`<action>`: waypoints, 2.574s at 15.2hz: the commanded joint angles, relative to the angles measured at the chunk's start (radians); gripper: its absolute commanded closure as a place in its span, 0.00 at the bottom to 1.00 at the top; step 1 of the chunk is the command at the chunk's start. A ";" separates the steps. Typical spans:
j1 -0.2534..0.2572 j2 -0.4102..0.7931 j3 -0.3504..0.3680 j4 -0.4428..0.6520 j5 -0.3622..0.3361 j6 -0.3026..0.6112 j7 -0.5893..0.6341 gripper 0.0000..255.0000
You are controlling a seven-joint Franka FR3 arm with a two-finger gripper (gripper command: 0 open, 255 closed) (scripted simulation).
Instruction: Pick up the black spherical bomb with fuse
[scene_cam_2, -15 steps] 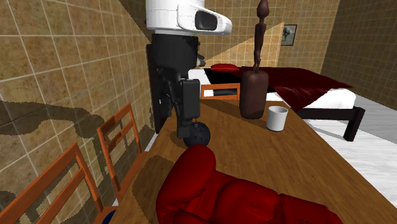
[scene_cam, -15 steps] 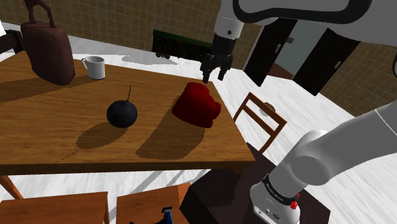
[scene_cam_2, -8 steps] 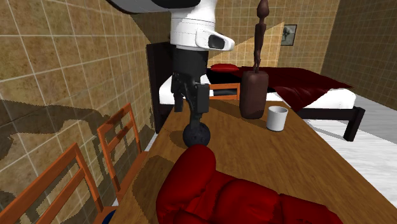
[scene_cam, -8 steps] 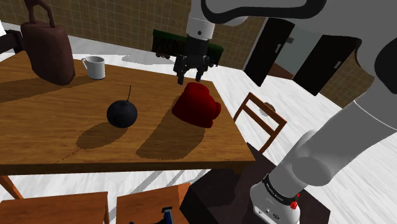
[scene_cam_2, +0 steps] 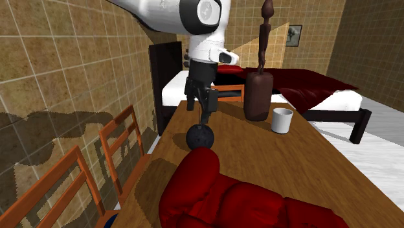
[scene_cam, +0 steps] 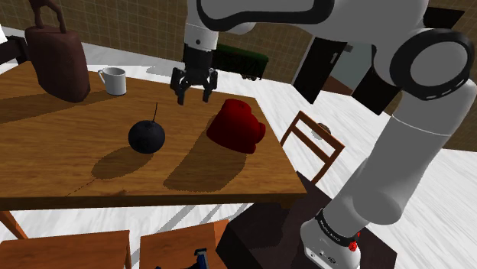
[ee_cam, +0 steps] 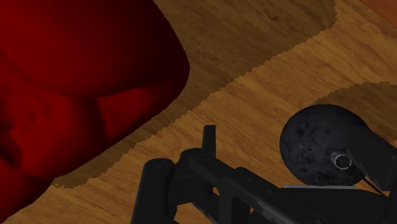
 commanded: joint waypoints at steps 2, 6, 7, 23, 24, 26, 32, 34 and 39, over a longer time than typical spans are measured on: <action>0.031 0.124 0.011 0.128 -0.020 -0.011 0.038 0.00; 0.086 0.301 0.018 0.339 -0.050 -0.052 0.085 0.00; 0.102 0.349 0.018 0.402 -0.058 -0.069 0.096 0.00; 0.131 0.455 0.013 0.448 -0.073 -0.011 0.105 1.00; 0.131 0.455 0.013 0.448 -0.073 -0.011 0.105 1.00; 0.131 0.455 0.013 0.448 -0.073 -0.011 0.105 1.00; 0.134 0.453 0.015 0.484 -0.072 -0.049 0.108 1.00; 0.136 0.453 0.015 0.511 -0.072 -0.076 0.111 1.00; 0.144 0.458 0.016 0.588 -0.074 -0.146 0.117 1.00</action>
